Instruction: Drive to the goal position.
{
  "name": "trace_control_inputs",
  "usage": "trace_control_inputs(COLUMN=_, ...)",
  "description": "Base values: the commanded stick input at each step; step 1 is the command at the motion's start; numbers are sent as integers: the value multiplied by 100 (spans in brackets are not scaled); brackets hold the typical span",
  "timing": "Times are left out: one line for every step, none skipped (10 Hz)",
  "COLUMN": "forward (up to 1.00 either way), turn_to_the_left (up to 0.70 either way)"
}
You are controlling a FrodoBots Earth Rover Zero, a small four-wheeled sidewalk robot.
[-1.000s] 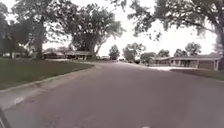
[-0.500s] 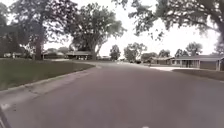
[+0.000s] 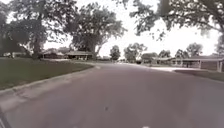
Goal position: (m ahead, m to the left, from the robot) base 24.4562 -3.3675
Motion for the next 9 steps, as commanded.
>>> trace_control_inputs(forward=70, turn_to_the_left=0)
trace_control_inputs(forward=70, turn_to_the_left=0)
trace_control_inputs(forward=70, turn_to_the_left=0)
trace_control_inputs(forward=70, turn_to_the_left=0)
trace_control_inputs(forward=70, turn_to_the_left=0)
trace_control_inputs(forward=70, turn_to_the_left=0)
trace_control_inputs(forward=70, turn_to_the_left=0)
trace_control_inputs(forward=70, turn_to_the_left=0)
trace_control_inputs(forward=70, turn_to_the_left=0)
